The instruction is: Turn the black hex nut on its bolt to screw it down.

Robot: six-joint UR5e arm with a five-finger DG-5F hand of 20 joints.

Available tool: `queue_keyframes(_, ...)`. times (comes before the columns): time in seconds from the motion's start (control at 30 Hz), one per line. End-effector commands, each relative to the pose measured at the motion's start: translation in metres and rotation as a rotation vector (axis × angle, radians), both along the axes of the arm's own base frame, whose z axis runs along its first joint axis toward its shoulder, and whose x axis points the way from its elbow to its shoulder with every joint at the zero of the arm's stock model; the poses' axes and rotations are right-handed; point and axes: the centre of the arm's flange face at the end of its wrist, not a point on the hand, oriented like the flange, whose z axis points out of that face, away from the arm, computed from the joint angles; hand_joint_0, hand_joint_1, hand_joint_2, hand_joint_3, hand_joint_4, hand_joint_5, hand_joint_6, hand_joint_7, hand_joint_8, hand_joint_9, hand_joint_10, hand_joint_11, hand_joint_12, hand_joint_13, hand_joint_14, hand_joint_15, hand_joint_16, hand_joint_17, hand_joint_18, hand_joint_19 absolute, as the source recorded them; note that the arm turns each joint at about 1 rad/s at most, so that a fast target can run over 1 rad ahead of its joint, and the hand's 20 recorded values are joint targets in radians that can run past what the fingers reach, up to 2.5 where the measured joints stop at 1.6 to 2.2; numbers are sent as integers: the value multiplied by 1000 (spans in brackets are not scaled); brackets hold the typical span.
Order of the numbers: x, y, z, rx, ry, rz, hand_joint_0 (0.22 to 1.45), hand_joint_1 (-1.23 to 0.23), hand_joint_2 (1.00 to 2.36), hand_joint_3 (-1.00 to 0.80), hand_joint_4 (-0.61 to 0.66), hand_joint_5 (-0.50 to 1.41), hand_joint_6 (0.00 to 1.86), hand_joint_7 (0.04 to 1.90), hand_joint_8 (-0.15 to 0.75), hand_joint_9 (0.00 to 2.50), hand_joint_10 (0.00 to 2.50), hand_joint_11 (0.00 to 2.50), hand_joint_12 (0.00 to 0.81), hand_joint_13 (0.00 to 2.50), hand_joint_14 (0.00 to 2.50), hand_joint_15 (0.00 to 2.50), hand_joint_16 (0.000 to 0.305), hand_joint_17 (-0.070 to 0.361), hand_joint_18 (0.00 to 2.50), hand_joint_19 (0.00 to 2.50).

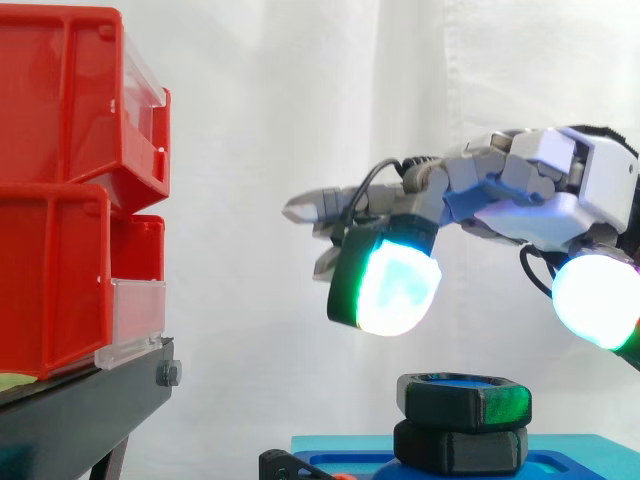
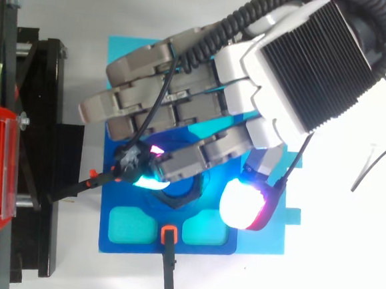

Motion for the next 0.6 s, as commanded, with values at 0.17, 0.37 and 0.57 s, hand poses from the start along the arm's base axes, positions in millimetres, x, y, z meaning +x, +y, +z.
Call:
queue_keyframes(0.17, 10, 23, 8, -1, -72, 32, 417, -634, 1000, -500, 356, -100, 561, 999, 387, 508, 4, 160, 365, 377, 1, 51, 54, 122, 310, 396)
queue_keyframes(0.37, 12, 31, 6, 7, -56, 28, 412, -681, 1000, -500, 372, -105, 533, 1031, 387, 475, 6, 151, 372, 367, 1, 47, 56, 125, 315, 388)
queue_keyframes(0.57, 10, 27, -3, 45, 46, -59, 407, -697, 1000, -500, 378, -107, 500, 1057, 383, 453, 2, 141, 372, 352, 1, 51, 56, 127, 317, 380)
